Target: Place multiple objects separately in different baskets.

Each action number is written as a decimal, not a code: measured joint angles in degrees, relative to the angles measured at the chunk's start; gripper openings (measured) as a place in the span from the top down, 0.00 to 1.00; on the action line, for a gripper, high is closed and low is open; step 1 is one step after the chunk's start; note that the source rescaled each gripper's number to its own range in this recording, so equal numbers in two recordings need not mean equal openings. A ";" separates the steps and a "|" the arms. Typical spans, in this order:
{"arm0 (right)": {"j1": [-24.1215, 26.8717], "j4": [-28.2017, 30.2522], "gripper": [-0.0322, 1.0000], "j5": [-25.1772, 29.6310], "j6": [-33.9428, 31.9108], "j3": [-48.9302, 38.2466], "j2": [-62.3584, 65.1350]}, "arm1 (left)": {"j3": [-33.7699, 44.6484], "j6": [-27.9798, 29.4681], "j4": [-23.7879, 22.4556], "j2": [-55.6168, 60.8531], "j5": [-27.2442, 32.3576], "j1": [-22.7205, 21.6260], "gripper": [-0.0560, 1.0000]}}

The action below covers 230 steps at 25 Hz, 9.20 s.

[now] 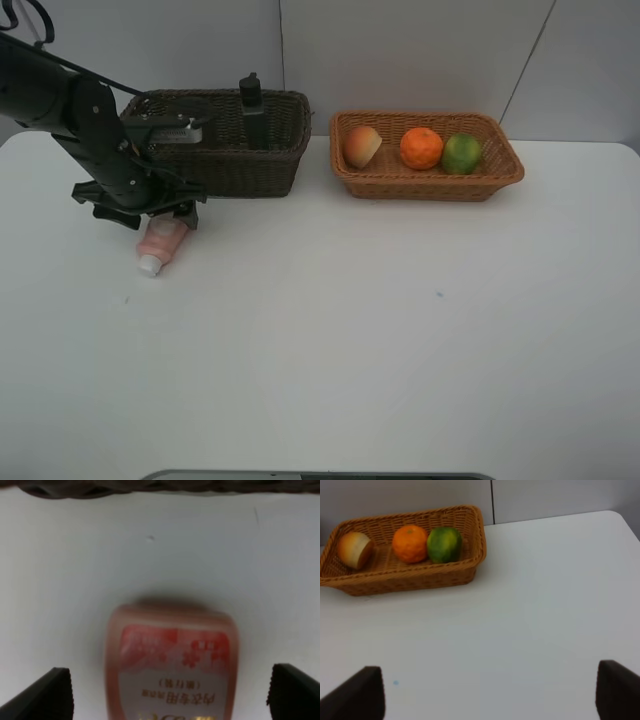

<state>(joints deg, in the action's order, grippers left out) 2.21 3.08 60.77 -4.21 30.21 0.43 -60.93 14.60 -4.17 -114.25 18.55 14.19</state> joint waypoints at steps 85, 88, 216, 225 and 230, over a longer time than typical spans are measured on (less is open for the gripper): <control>0.00 0.00 0.16 0.00 0.00 0.00 0.00 | -4.43 -7.75 -0.70 16.09 -31.86 1.89 0.32; 0.00 0.00 0.16 0.00 0.00 0.00 0.00 | -4.43 -10.08 -0.70 12.48 -33.22 1.89 0.32; 0.00 0.00 0.16 0.00 0.00 0.00 0.00 | 32.01 -17.93 7.95 114.70 42.44 -11.47 0.07; 0.00 0.00 0.16 0.00 0.00 0.00 0.00 | 32.01 -17.93 7.95 114.70 42.44 -11.47 0.07; 0.00 0.00 0.16 0.00 0.00 0.00 0.00 | 32.01 -17.93 7.95 114.70 42.44 -11.47 0.07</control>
<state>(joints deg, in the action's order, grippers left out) 2.21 3.08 60.77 -4.21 30.21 0.43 -28.91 -3.33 3.78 0.45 60.98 2.72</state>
